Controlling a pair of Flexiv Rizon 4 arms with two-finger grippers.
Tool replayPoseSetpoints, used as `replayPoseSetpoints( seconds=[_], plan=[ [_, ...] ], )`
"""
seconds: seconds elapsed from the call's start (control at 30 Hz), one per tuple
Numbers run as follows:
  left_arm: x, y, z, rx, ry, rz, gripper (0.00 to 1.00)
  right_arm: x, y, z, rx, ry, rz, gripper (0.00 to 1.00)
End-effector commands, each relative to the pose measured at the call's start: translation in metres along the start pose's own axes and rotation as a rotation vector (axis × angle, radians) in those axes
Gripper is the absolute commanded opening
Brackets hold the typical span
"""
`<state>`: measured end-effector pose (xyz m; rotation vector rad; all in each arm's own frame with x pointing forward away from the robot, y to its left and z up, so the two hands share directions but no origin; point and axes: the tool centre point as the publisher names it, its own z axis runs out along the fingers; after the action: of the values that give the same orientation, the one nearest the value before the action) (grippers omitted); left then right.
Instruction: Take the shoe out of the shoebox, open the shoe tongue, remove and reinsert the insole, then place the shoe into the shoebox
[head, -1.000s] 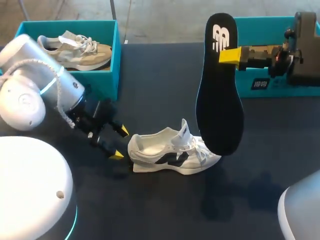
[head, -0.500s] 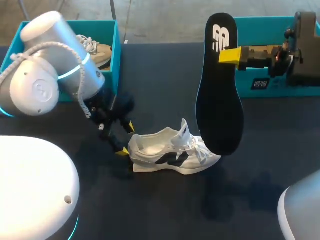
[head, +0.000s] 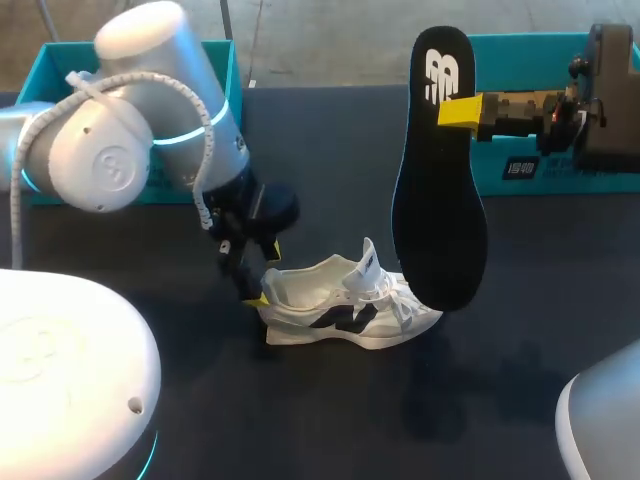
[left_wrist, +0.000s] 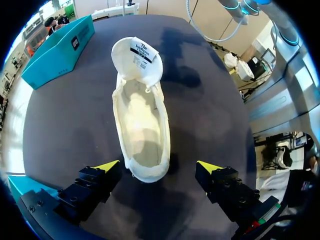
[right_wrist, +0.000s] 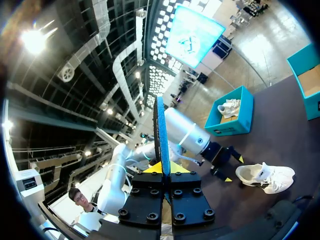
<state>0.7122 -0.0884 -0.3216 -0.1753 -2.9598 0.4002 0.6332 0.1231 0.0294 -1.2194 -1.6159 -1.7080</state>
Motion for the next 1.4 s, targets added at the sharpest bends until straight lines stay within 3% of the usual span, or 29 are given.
replayPoseSetpoints(
  seconds=[0.03,0.9,1.2,1.4],
  plan=[
    [-0.001,-0.007,-0.003,-0.094,-0.011,0.0,1.0,0.006,-0.006,0.004,-0.014,-0.008,0.002,0.0],
    [-0.013,-0.028,0.007,-0.096,-0.065,0.029,1.0,0.006,-0.006,0.004,-0.014,-0.008,0.002,0.0],
    [-0.027,-0.036,0.012,-0.113,-0.06,0.044,1.0,0.006,-0.006,0.004,-0.014,-0.008,0.002,0.0],
    [-0.047,-0.042,0.017,-0.104,-0.08,0.04,1.0,0.006,-0.006,0.004,-0.014,-0.008,0.002,0.0]
  ],
)
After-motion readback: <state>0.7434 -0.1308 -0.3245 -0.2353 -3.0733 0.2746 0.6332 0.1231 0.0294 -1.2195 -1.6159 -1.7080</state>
